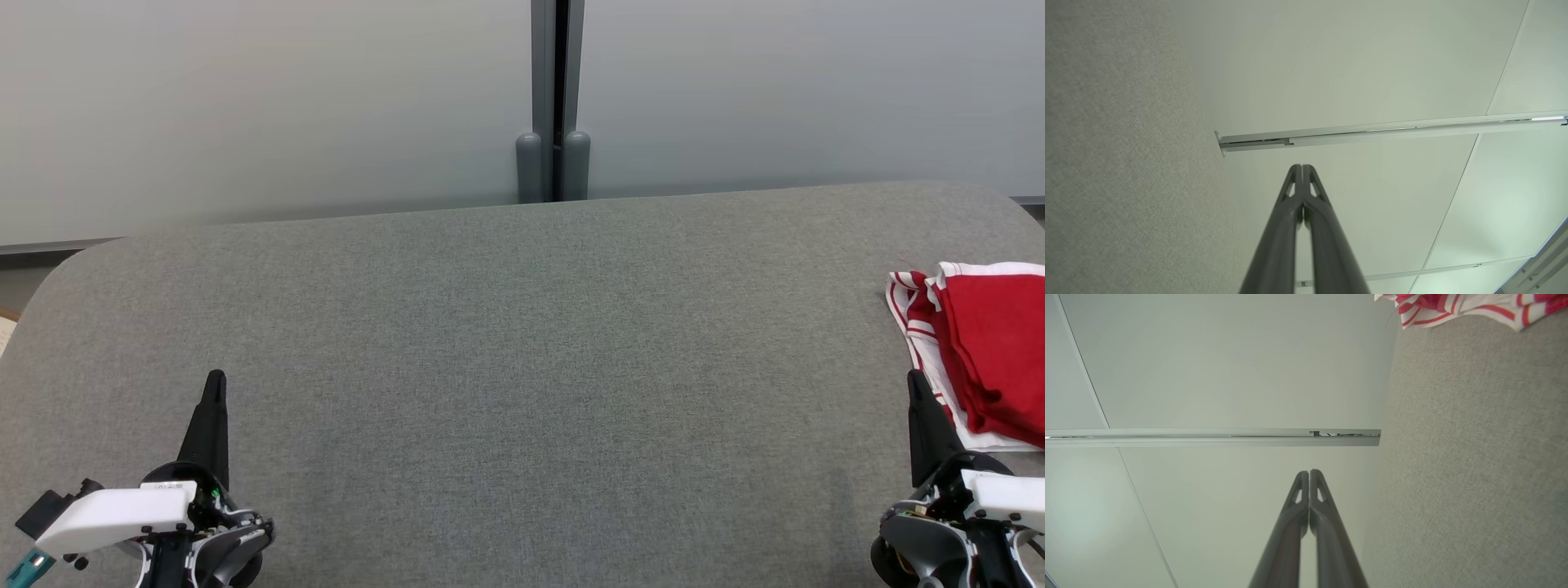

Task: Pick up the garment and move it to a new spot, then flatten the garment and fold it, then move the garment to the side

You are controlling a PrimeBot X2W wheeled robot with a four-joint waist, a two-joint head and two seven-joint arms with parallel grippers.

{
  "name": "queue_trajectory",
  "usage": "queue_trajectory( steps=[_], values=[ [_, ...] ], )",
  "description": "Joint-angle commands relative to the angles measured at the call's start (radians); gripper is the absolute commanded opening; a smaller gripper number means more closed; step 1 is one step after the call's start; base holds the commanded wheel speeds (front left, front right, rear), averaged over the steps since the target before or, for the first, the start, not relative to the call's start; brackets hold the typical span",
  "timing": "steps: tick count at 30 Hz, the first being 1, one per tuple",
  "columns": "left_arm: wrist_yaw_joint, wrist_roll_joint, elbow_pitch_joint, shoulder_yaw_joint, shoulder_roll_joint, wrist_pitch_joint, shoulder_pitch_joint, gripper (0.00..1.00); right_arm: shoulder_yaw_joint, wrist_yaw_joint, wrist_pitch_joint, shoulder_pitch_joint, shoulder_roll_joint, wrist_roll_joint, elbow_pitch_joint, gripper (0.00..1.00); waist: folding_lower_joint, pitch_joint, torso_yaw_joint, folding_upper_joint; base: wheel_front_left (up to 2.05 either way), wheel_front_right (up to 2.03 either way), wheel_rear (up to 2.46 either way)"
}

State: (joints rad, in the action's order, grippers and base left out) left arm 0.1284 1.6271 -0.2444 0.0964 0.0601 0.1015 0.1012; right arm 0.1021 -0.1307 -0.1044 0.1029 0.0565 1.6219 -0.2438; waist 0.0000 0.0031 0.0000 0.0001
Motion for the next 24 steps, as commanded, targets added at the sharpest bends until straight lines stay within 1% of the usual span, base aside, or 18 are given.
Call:
queue_trajectory(
  steps=[1,24],
  values=[
    [0.005,-0.001,-0.001,0.005,0.005,0.002,0.012,0.0,0.003,0.0,-0.005,0.008,0.004,0.0,-0.001,0.0,0.0,0.0,0.0,-0.0001,0.0,0.0,0.0],
    [0.004,-0.006,-0.001,0.01,0.001,0.006,0.012,0.0,0.006,0.0,-0.008,0.009,0.001,-0.005,-0.001,0.0,0.0,0.0,0.0,-0.0001,0.0,0.0,0.0]
  ],
)
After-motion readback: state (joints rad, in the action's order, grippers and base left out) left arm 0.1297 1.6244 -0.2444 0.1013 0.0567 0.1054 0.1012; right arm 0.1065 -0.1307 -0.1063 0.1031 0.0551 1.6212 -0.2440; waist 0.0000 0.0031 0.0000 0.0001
